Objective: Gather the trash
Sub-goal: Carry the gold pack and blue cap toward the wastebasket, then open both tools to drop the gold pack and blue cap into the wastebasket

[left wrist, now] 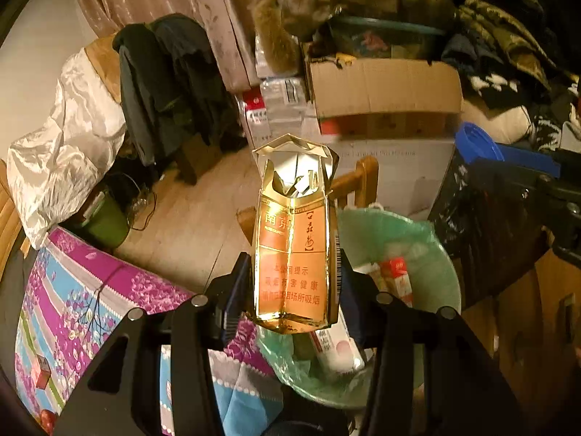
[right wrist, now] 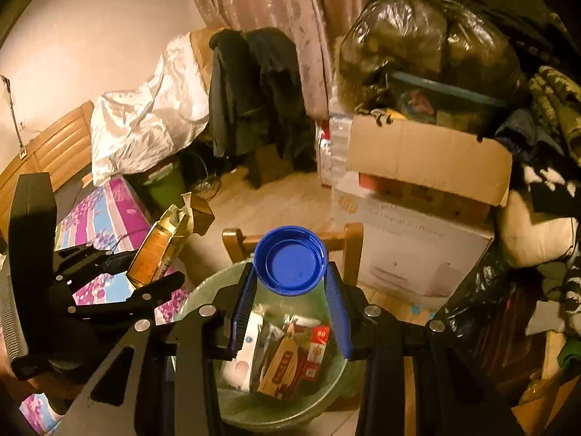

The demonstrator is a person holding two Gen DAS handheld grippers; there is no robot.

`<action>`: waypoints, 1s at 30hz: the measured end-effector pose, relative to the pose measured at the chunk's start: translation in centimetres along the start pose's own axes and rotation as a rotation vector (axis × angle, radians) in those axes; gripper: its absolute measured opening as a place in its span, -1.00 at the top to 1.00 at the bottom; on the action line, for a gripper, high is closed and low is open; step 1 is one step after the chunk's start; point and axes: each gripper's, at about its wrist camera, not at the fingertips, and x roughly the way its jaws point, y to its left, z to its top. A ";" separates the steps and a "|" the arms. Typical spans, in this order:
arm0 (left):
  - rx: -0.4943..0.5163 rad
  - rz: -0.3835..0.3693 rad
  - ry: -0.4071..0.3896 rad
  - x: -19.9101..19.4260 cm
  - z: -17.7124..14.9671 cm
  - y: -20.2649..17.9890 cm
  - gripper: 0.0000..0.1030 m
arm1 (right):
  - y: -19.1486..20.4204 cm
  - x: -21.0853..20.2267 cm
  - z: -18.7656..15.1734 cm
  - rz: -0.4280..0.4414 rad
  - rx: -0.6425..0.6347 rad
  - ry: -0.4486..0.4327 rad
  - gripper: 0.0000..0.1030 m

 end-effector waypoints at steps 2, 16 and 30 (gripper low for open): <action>0.003 0.000 0.008 0.2 -0.2 -0.1 0.13 | 0.3 0.4 -0.3 0.000 -0.008 0.013 0.23; 0.011 -0.057 0.049 1.0 -1.0 0.2 0.12 | 1.5 2.2 -1.1 0.035 -0.032 0.080 0.23; -0.031 -0.087 0.060 1.4 -1.8 1.8 -0.42 | 0.7 3.1 -1.7 0.050 0.028 0.096 -0.20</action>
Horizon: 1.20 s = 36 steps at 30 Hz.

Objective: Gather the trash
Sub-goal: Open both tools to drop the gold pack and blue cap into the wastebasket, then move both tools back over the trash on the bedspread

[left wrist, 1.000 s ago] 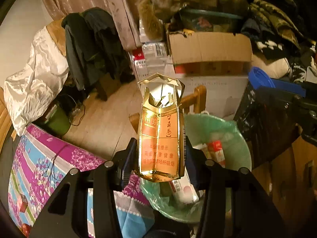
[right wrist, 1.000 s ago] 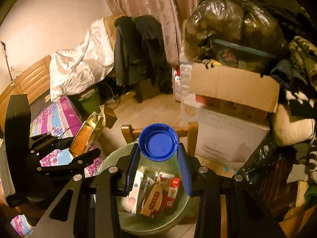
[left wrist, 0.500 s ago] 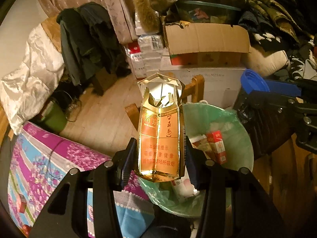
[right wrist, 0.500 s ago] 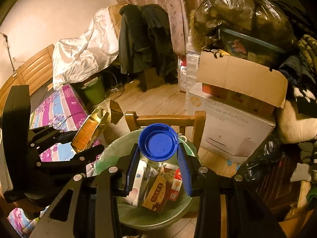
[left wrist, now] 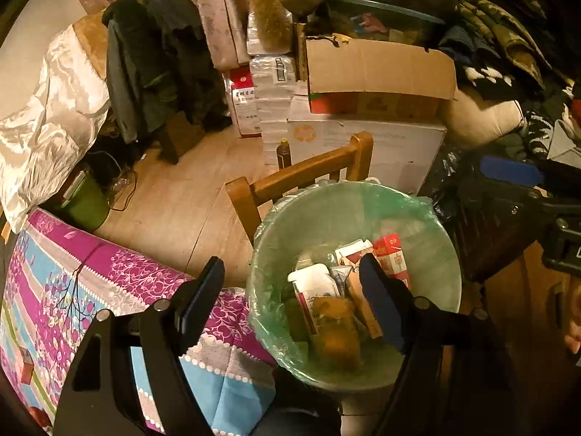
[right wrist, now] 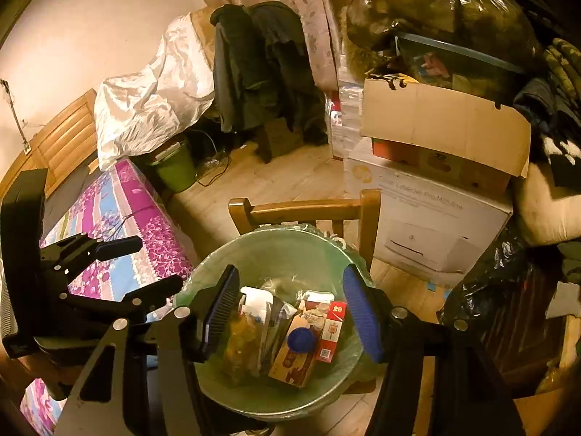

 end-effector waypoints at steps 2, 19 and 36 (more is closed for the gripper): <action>0.002 0.011 -0.003 -0.1 -0.1 0.0 -0.42 | -0.1 0.1 0.0 -0.003 -0.002 0.000 -0.20; -0.254 0.376 -0.123 -4.1 -5.8 7.7 -0.49 | 6.6 -1.7 -1.8 0.002 -0.070 -0.243 -0.20; -0.731 0.792 -0.098 -15.5 -24.2 22.7 -0.64 | 25.4 1.1 -5.3 0.259 -0.256 -0.195 -0.35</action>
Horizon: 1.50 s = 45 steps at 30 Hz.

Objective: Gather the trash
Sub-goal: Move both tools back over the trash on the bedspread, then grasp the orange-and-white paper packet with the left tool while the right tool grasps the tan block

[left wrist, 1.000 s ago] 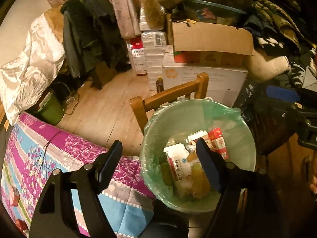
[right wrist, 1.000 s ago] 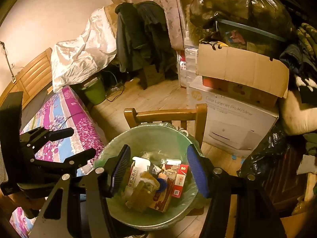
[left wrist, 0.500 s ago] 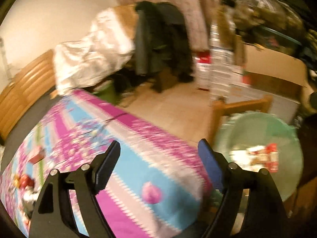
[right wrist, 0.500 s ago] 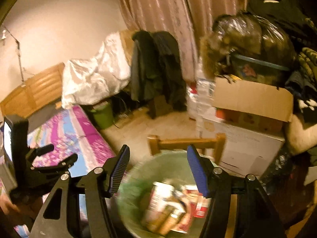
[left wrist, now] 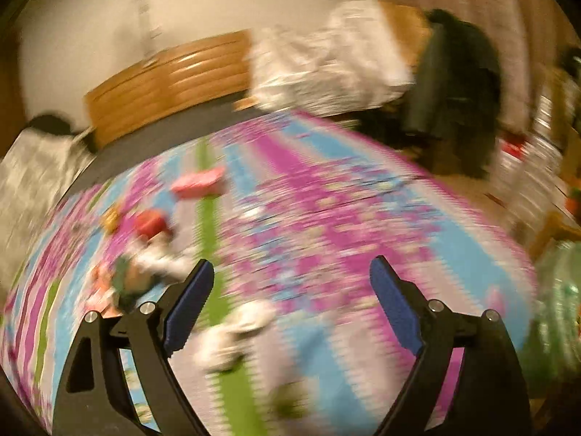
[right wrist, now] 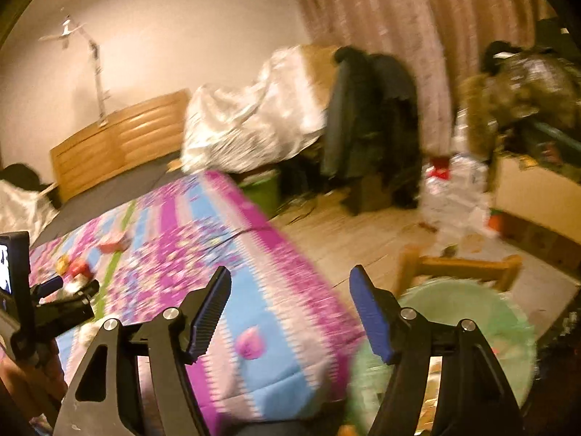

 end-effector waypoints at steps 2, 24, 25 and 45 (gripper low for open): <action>-0.083 0.064 0.031 0.5 -1.0 4.5 -0.64 | 2.5 1.3 -0.4 0.042 -0.030 0.033 -0.35; -0.315 0.240 0.276 8.1 -8.1 22.3 0.86 | 18.9 7.6 -4.3 0.293 -0.276 0.267 -0.39; -0.322 0.238 0.273 7.7 -8.5 22.4 0.86 | 19.5 7.8 -4.6 0.309 -0.292 0.273 -0.39; -0.338 0.289 0.179 -2.4 -13.6 24.8 0.87 | 32.8 8.5 -10.2 0.613 -0.476 0.423 -0.35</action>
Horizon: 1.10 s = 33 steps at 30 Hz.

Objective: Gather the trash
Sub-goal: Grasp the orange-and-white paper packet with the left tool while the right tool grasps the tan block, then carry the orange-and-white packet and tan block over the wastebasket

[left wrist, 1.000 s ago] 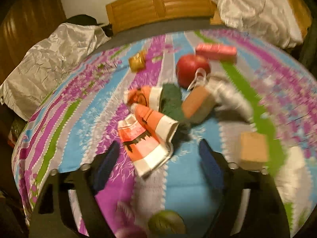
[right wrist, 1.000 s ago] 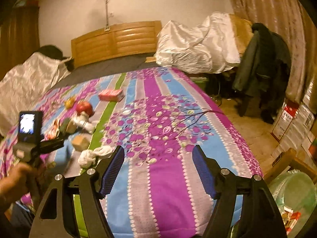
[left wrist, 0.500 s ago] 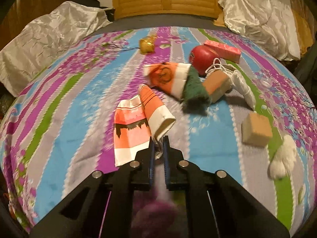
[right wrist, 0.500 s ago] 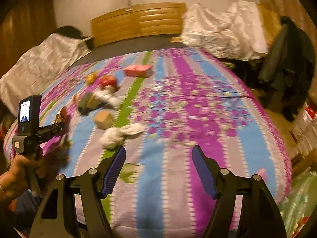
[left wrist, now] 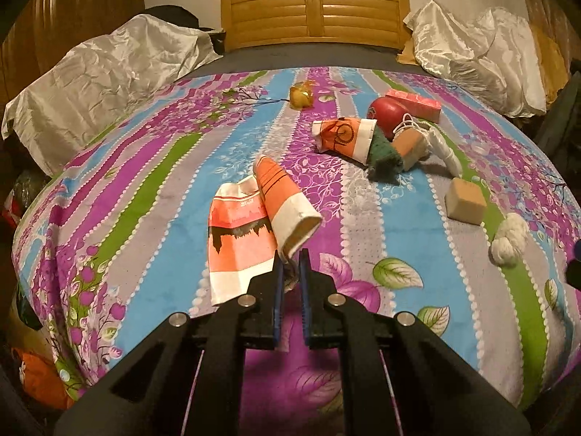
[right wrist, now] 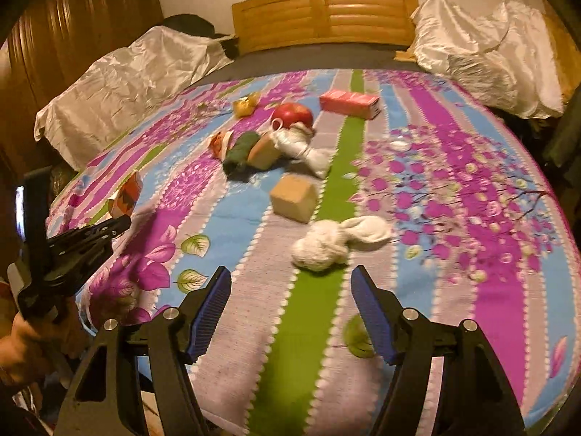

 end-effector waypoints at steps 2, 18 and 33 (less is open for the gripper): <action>0.007 0.005 -0.010 -0.1 -0.1 0.1 0.87 | 0.1 1.0 0.4 0.002 0.010 0.014 -0.26; -0.011 -0.008 -0.047 -0.4 0.4 0.7 0.87 | 0.1 15.6 7.7 -0.051 0.031 0.160 0.07; 0.080 -0.019 -0.067 -2.0 1.3 -2.6 0.87 | 2.7 2.6 5.1 0.087 0.020 -0.004 0.13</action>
